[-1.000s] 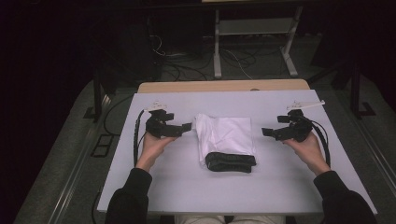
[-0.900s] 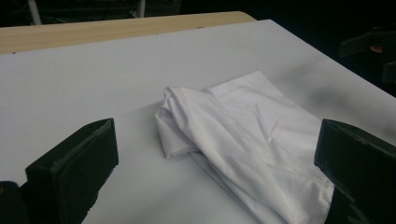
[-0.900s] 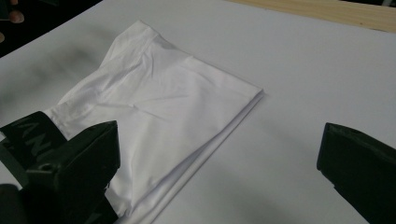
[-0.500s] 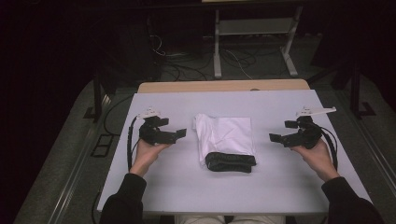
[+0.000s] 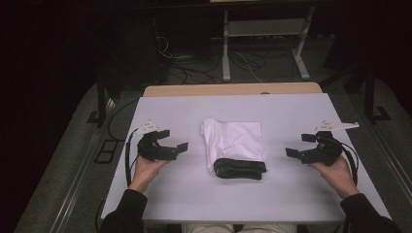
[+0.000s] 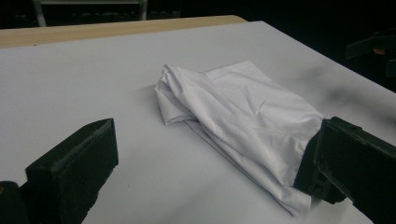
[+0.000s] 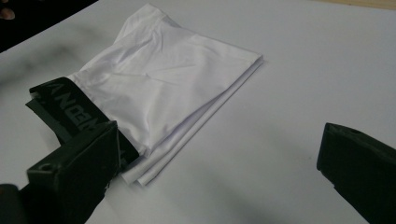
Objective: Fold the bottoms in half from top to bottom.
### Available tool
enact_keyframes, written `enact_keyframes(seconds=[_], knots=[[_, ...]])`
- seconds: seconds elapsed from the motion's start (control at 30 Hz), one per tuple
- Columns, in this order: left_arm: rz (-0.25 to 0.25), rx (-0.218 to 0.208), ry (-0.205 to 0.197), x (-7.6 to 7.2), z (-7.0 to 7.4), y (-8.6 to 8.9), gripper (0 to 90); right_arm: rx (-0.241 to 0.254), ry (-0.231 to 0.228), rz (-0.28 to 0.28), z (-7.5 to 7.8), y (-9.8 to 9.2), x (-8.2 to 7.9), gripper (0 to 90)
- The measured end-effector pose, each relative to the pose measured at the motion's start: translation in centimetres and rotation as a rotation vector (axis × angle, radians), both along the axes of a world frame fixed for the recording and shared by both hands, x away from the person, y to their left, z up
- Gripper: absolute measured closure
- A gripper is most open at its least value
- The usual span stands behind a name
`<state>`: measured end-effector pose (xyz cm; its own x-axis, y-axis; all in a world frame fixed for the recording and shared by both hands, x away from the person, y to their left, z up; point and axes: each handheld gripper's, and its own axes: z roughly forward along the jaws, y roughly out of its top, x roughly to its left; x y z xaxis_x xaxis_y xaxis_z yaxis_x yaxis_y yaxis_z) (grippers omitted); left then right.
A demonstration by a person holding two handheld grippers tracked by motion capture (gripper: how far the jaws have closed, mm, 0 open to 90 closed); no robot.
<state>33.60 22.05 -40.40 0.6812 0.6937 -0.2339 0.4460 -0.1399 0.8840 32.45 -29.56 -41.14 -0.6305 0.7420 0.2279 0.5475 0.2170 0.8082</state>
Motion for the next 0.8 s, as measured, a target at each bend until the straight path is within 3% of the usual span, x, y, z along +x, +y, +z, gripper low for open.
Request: enact_keyframes(seconds=[0.47,0.8], knots=[[0.014,-0.017,-0.029,-3.0,-1.2,1.1,0.0,-0.012,-0.009,0.002,-0.9,-0.1,-2.4,0.0],[-0.001,0.012,-0.03,-4.8,-2.0,1.8,0.0,-0.022,0.005,0.008,-2.1,-0.5,-4.4,0.0]])
